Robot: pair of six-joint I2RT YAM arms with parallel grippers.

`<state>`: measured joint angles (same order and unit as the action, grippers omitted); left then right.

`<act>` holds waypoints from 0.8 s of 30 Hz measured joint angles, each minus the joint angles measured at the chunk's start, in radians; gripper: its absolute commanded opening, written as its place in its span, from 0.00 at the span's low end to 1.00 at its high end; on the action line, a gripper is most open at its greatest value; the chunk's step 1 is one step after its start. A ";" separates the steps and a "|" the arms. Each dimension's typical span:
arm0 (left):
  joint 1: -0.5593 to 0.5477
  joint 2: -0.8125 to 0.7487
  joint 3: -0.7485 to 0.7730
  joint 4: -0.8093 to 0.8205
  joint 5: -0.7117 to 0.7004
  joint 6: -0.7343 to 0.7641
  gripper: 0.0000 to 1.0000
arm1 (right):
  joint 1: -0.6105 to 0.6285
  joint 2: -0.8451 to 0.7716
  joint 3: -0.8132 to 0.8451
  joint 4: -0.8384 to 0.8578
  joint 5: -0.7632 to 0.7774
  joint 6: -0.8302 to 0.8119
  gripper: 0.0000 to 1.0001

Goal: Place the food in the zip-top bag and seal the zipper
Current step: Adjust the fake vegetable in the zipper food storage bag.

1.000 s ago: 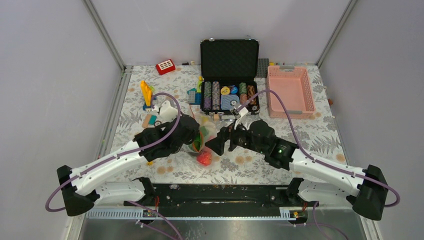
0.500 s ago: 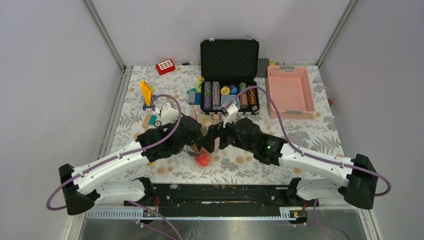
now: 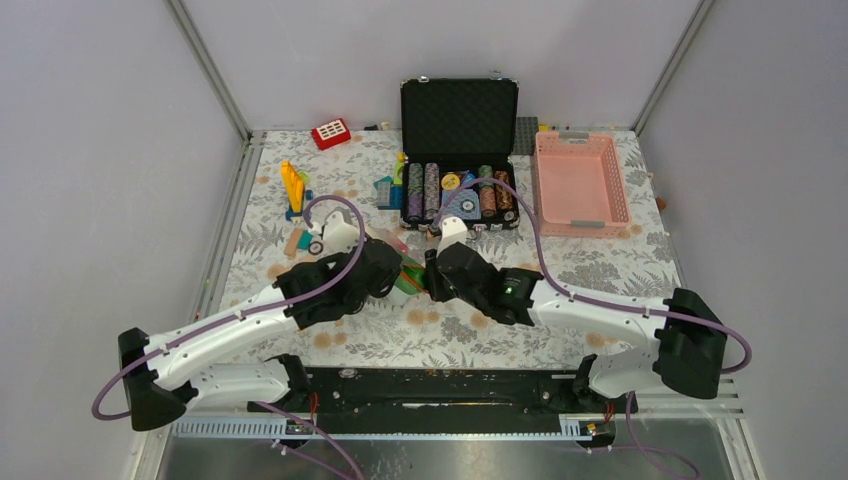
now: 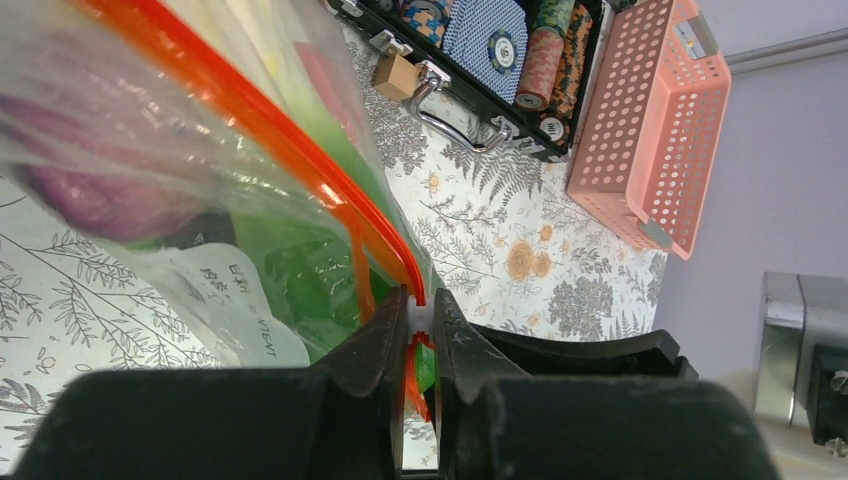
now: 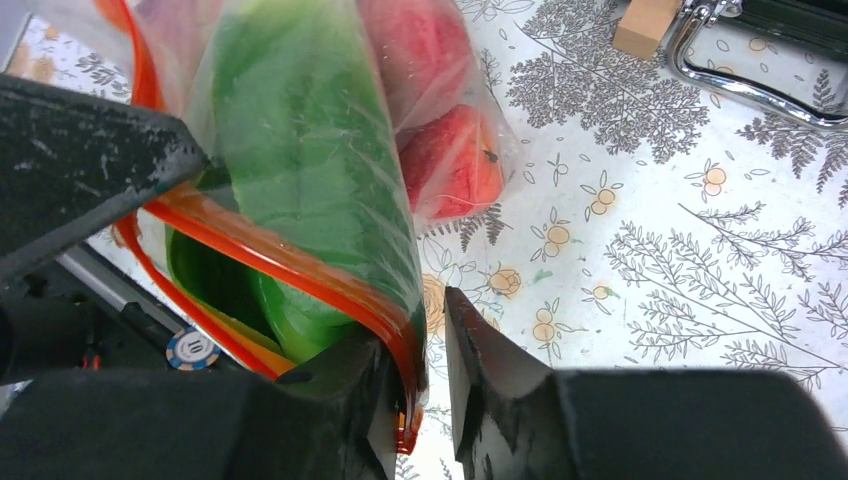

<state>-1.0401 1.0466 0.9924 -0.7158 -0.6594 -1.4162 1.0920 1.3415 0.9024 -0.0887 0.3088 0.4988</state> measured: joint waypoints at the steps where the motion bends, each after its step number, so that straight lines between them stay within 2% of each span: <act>1: 0.000 -0.002 -0.006 0.000 0.001 0.001 0.00 | 0.001 0.014 0.009 -0.002 0.010 -0.001 0.25; 3: 0.000 -0.011 -0.020 0.003 0.001 0.002 0.00 | 0.002 0.032 0.024 -0.009 0.023 -0.007 0.24; 5: 0.000 -0.026 -0.031 0.009 0.001 0.005 0.00 | 0.003 0.047 0.039 -0.015 0.035 -0.021 0.19; 7: 0.001 -0.044 -0.046 0.022 0.002 0.014 0.00 | 0.003 0.059 0.055 -0.016 0.041 -0.042 0.11; 8: 0.002 -0.050 -0.051 0.029 0.003 0.020 0.00 | 0.004 0.065 0.063 -0.017 0.041 -0.058 0.01; 9: 0.002 -0.058 -0.056 0.034 0.005 0.033 0.01 | 0.004 0.069 0.069 -0.016 0.040 -0.074 0.00; 10: 0.003 -0.063 -0.059 0.040 0.006 0.045 0.13 | 0.005 0.072 0.072 -0.016 0.039 -0.091 0.00; 13: 0.003 -0.070 -0.060 0.053 0.019 0.131 0.66 | 0.006 0.069 0.076 -0.019 0.034 -0.163 0.00; 14: 0.003 -0.076 -0.058 0.069 0.031 0.183 0.79 | 0.004 0.062 0.075 -0.033 0.029 -0.206 0.00; 16: 0.003 -0.085 -0.035 0.085 0.072 0.307 0.96 | -0.001 0.040 0.072 -0.064 0.006 -0.290 0.00; 20: 0.003 -0.095 0.054 0.094 0.188 0.561 0.99 | -0.024 -0.063 0.070 -0.167 -0.096 -0.472 0.00; 24: 0.003 -0.100 0.117 0.111 0.355 0.795 0.99 | -0.098 -0.159 0.073 -0.283 -0.237 -0.622 0.00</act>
<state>-1.0367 0.9466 1.1095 -0.6052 -0.3042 -0.6209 0.9936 1.1828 0.9756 -0.3717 0.0719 -0.1234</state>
